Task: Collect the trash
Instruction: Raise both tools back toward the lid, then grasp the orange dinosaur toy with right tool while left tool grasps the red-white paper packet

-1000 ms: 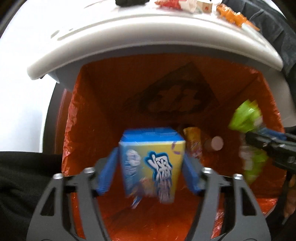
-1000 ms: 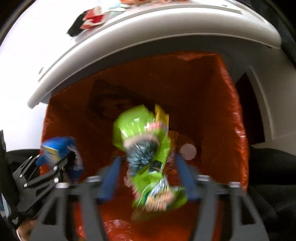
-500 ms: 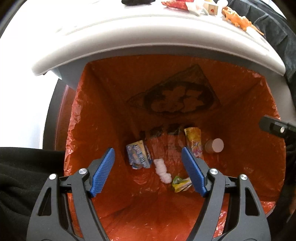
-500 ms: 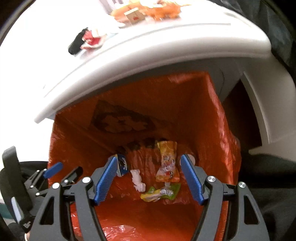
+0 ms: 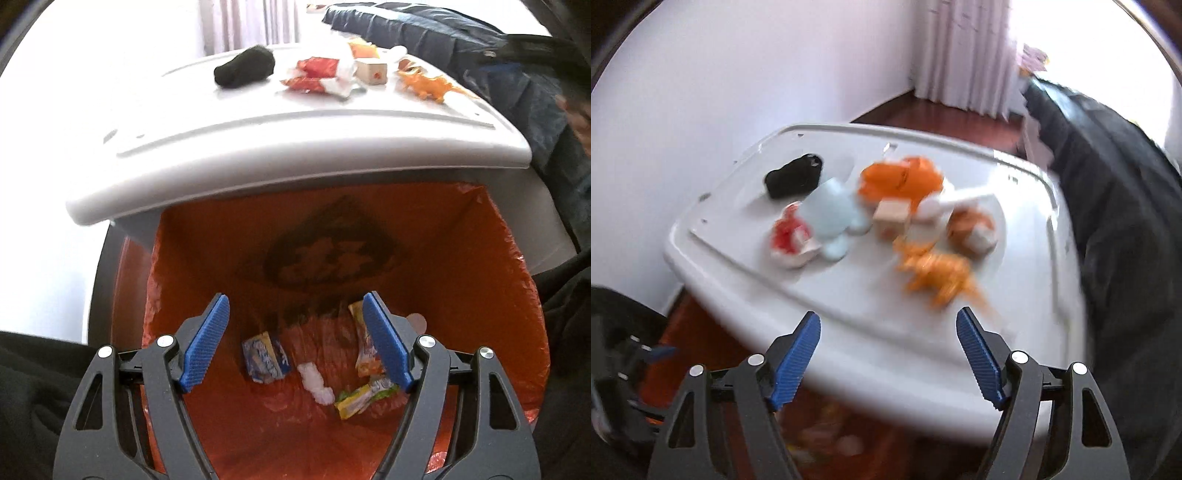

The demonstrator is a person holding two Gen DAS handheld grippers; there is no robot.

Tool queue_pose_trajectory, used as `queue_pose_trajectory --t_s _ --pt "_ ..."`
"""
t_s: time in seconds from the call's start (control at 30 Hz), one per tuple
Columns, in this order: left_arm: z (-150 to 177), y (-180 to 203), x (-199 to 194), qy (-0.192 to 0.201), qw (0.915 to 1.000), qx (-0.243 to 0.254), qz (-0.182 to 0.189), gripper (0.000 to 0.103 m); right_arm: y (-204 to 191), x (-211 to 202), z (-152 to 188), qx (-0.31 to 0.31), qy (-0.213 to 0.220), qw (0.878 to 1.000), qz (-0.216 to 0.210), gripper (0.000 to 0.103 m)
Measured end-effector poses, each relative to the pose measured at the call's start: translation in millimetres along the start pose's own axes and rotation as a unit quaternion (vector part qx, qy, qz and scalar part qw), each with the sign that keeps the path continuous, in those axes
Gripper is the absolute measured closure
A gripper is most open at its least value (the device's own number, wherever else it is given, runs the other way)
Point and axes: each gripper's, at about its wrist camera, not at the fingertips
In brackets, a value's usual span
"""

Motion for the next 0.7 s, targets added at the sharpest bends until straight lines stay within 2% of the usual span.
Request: queue_pose_trajectory --t_s 0.1,0.17,0.33,0.37,0.4,0.47,0.6,0.7 --pt "-1 3 0 0.005 0.9999 0.008 0.007 0.030 20 29 -6 -0.030 -0.011 0.999 -0.002 0.027" --pt "0 6 3 0.006 0.9999 0.014 0.005 0.030 33 53 -8 -0.037 -0.020 0.999 -0.019 0.027" --pt "-3 9 5 0.017 0.9996 0.019 0.009 0.030 46 90 -7 -0.051 -0.021 0.998 -0.040 0.027" --pt "-2 9 5 0.018 0.9996 0.019 0.011 0.030 49 97 -7 -0.047 -0.020 0.997 -0.050 0.028" --pt "-2 10 5 0.018 0.9995 0.021 0.012 0.030 51 102 -7 -0.042 -0.019 0.997 -0.060 0.035" --pt "-2 11 5 0.021 0.9993 0.030 0.011 0.030 55 110 -6 -0.025 -0.009 0.997 -0.079 0.041" --pt "0 14 8 0.018 0.9991 0.038 0.010 0.030 52 110 -5 -0.005 0.009 0.998 -0.064 0.042" --pt "-2 12 8 0.014 0.9994 0.028 0.015 0.030 42 107 -6 -0.008 0.005 0.999 -0.033 0.043"
Point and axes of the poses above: each gripper's, at about its wrist camera, not at the fingertips, and x roughly the way its jaws point, y to its right, z to its underside, and after that the axes turned 15 degrees about -x, right-handed
